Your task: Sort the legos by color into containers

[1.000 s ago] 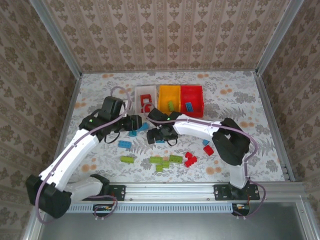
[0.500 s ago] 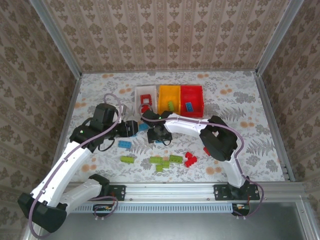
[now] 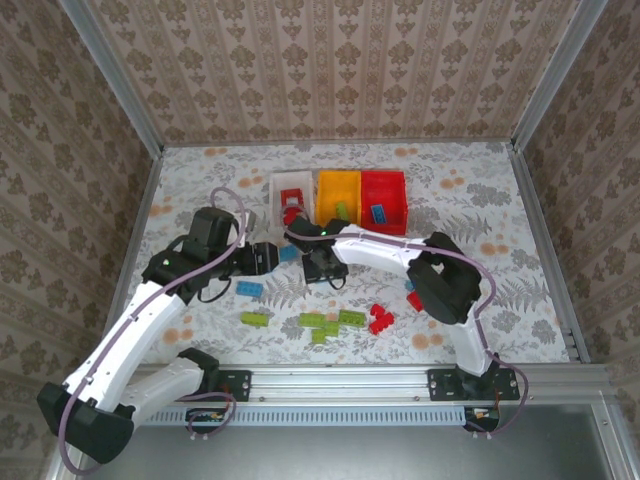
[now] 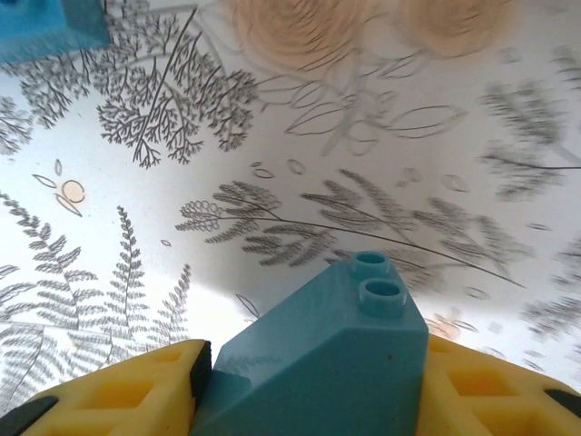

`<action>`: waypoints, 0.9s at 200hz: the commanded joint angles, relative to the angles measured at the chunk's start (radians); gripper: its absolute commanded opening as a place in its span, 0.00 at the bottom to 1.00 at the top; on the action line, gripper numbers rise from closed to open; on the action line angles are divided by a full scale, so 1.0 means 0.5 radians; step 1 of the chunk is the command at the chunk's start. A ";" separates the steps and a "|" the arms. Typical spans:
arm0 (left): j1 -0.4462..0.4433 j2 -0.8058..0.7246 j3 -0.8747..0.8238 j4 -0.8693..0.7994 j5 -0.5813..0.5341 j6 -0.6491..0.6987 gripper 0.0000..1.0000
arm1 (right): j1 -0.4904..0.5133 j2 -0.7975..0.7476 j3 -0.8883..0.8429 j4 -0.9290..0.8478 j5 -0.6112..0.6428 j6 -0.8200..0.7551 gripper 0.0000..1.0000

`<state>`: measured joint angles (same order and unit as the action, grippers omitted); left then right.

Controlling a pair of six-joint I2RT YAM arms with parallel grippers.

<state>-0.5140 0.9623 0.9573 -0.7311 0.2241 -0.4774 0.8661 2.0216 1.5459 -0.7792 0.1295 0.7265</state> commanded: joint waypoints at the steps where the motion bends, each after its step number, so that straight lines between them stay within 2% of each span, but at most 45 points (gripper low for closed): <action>1: -0.052 0.118 0.152 0.174 0.115 0.028 0.61 | -0.165 -0.380 -0.095 -0.143 0.183 -0.072 0.48; 20: -0.131 0.283 0.298 0.284 0.122 0.049 0.61 | -0.370 -0.528 -0.161 -0.142 0.209 -0.159 0.48; 39: -0.211 0.470 0.446 0.402 0.107 0.073 0.61 | -0.581 -0.539 -0.139 -0.104 0.206 -0.255 0.48; 59: -0.276 0.690 0.626 0.470 0.107 0.114 0.62 | -0.797 -0.432 -0.011 -0.020 0.161 -0.322 0.48; 82: -0.340 0.912 0.809 0.548 0.098 0.167 0.62 | -0.983 -0.168 0.278 -0.018 0.069 -0.332 0.48; 137: -0.464 1.221 1.056 0.618 -0.011 0.242 0.63 | -1.166 0.417 0.932 -0.178 -0.116 -0.252 0.48; 180: -0.550 1.321 1.088 0.603 -0.051 0.272 0.63 | -1.185 0.644 1.202 -0.306 -0.183 -0.207 0.57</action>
<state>-0.7673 1.6016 1.4681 -0.4404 0.2203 -0.3759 0.2729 2.3054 2.0808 -0.8490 0.0769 0.6044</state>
